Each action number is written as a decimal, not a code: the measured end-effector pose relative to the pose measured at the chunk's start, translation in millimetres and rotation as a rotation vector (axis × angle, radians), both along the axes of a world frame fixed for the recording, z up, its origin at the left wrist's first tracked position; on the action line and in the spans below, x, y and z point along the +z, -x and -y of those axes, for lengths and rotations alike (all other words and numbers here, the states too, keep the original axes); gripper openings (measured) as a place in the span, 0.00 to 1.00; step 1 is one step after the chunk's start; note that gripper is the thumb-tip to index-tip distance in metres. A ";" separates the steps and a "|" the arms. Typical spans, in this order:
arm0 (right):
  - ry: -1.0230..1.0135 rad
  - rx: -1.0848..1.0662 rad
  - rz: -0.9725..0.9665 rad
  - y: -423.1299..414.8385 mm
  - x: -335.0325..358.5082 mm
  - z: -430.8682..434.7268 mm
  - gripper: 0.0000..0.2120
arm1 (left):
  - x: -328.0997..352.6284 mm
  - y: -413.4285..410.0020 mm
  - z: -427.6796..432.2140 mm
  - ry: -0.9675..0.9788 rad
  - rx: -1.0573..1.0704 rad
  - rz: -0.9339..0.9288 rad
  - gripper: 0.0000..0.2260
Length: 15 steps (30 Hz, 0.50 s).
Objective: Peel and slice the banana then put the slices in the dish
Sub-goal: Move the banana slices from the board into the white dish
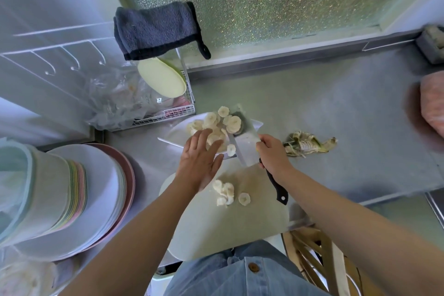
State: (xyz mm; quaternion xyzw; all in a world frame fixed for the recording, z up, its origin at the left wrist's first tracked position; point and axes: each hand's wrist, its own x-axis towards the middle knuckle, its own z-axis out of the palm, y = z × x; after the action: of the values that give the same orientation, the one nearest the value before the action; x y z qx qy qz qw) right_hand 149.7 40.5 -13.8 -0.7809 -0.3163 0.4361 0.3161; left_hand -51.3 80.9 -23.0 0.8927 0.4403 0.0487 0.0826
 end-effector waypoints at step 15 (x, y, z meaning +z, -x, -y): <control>-0.021 -0.033 -0.037 1.4 7.5 -8.0 0.08 | -1.1 4.2 -4.3 0.026 -0.062 -0.058 0.20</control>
State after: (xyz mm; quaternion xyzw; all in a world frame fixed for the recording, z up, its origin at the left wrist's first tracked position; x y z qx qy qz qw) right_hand 148.3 48.5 -6.3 -0.7743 -0.3021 0.4420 0.3374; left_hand -55.5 85.1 -24.1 0.9059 0.4150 0.0145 0.0827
